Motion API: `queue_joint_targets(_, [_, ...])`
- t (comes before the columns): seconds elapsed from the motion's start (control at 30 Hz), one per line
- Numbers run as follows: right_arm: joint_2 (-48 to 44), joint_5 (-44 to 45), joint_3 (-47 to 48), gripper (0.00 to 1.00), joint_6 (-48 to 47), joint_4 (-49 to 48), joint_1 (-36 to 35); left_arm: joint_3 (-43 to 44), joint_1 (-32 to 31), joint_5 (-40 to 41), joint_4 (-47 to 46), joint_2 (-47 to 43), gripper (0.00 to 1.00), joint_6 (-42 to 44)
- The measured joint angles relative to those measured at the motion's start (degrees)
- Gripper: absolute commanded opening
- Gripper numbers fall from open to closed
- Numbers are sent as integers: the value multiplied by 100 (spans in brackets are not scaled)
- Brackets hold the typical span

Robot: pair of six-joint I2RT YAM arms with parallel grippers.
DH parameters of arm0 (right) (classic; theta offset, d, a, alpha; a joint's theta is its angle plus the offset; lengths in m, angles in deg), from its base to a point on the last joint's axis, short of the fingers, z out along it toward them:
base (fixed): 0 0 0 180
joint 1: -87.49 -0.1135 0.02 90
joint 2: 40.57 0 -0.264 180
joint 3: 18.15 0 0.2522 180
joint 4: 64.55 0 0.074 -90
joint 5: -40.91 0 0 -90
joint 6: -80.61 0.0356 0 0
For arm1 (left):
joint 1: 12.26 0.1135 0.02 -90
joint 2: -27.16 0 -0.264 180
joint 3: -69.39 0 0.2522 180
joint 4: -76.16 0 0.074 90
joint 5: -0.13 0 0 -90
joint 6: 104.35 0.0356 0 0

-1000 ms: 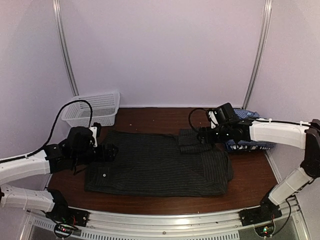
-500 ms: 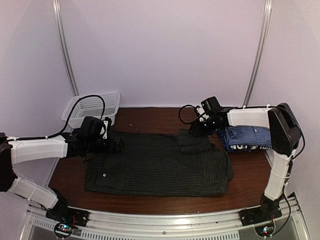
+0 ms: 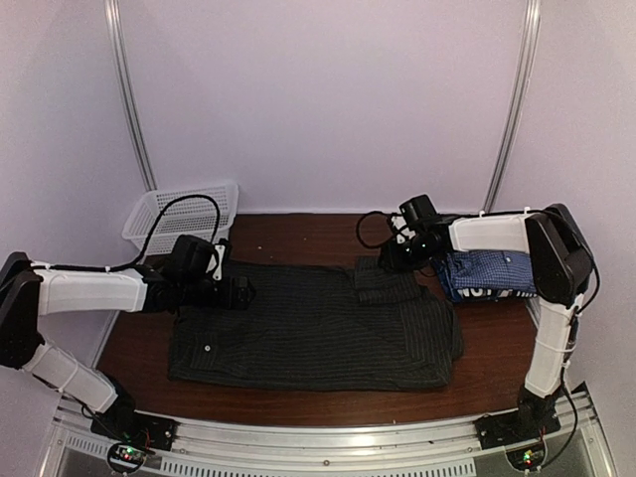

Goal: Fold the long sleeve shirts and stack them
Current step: Pick up the sleeve from the 1/3-folded shirt.

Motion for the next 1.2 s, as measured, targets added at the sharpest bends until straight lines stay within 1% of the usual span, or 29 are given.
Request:
queue_joint_targets(0.2, [177,-31,0,51,-31,-85,68,0,0,-4,-9,28,98,0])
queue_joint_targets(0.37, [282,-109,0,42,-39,-120,155,0,0,0,-11,28,98,0])
queue_joint_targets(0.47, [282,-205,-7,32,-35,-195,168,0,0,22,-11,28,98,4])
queue_joint_targets(0.5, [282,-254,-11,27,-31,-229,175,0,2,31,-11,28,98,7])
queue_joint_targets(0.53, [282,-315,-22,24,-24,-269,177,0,7,37,-11,31,97,11])
queue_joint_targets(0.67, [282,-592,-33,15,4,-363,199,107,94,72,52,164,98,76])
queue_joint_targets(0.77, [284,-758,-33,1,28,-444,256,260,203,107,136,249,98,131])
queue_joint_targets(1.03, [210,-1294,-31,0,57,-422,514,730,595,44,144,251,97,330])
queue_joint_targets(1.1, [2,-1423,-31,0,68,-299,540,905,708,20,149,269,98,393])
queue_joint_targets(1.2, [-601,-1637,-31,0,74,-144,546,1086,824,24,83,275,98,498])
